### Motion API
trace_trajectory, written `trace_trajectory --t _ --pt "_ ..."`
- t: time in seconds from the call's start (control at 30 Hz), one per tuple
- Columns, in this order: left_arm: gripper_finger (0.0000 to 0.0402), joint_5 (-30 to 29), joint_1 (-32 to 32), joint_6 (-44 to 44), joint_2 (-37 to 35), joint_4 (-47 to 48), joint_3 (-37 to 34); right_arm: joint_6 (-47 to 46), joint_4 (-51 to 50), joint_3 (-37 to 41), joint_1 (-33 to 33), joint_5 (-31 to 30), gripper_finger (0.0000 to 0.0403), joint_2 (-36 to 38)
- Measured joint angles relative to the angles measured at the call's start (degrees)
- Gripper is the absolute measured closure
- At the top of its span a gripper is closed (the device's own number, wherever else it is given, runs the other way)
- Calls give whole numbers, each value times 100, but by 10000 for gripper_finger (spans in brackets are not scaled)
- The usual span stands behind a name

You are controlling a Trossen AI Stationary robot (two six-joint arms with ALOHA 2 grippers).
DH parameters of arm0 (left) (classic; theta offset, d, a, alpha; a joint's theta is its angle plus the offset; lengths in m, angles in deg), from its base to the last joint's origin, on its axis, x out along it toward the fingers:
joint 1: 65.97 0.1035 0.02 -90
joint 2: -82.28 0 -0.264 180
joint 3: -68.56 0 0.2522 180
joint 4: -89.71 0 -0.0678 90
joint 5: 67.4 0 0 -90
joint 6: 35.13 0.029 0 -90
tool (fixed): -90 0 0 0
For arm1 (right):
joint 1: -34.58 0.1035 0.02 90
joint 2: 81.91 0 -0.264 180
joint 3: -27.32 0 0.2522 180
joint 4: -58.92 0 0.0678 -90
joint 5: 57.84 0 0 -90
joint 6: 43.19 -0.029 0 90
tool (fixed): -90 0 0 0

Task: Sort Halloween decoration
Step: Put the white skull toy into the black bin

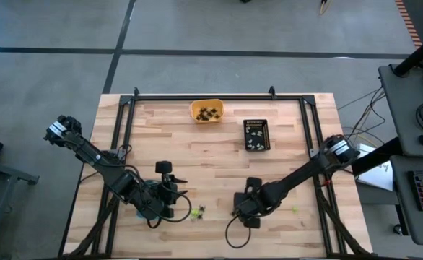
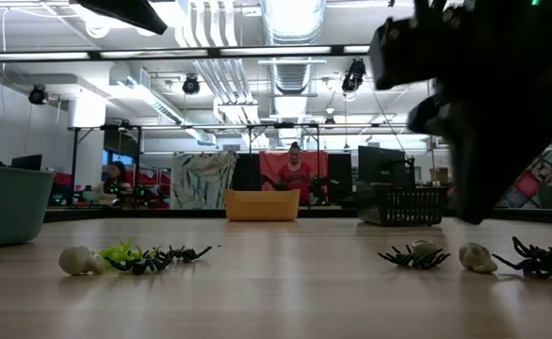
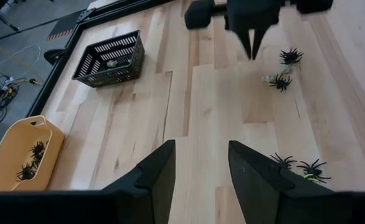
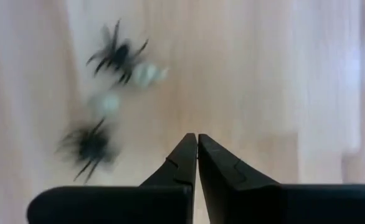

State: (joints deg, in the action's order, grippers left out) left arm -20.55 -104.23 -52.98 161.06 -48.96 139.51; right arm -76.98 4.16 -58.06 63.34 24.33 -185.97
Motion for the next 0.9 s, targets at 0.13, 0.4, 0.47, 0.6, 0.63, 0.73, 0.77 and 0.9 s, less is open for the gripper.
trace_trajectory --t 0.13,0.4,0.47,0.6,0.63,0.73,0.77,0.9 --pt "271 -1 0 -1 0 -2 0 -817 -592 -127 3 909 394 281" --pt "271 -1 0 3 0 -55 0 -2374 -1105 -125 484 2055 394 654" --pt "271 0 0 42 0 -67 0 -2522 -1528 -125 650 2182 394 656" --pt "271 0 0 70 0 -81 0 -2784 -2381 -16 910 2766 394 654" --pt "271 1 1 72 0 -79 0 -2883 -2567 49 948 2984 394 652" --pt "271 1 0 72 0 -81 0 -3244 -3050 303 1001 3601 394 648" --pt "271 -1 0 72 0 -81 0 -3305 -3119 422 1011 3759 394 648" --pt "271 1 0 72 0 -83 0 -3098 -3028 987 1140 4222 394 643"
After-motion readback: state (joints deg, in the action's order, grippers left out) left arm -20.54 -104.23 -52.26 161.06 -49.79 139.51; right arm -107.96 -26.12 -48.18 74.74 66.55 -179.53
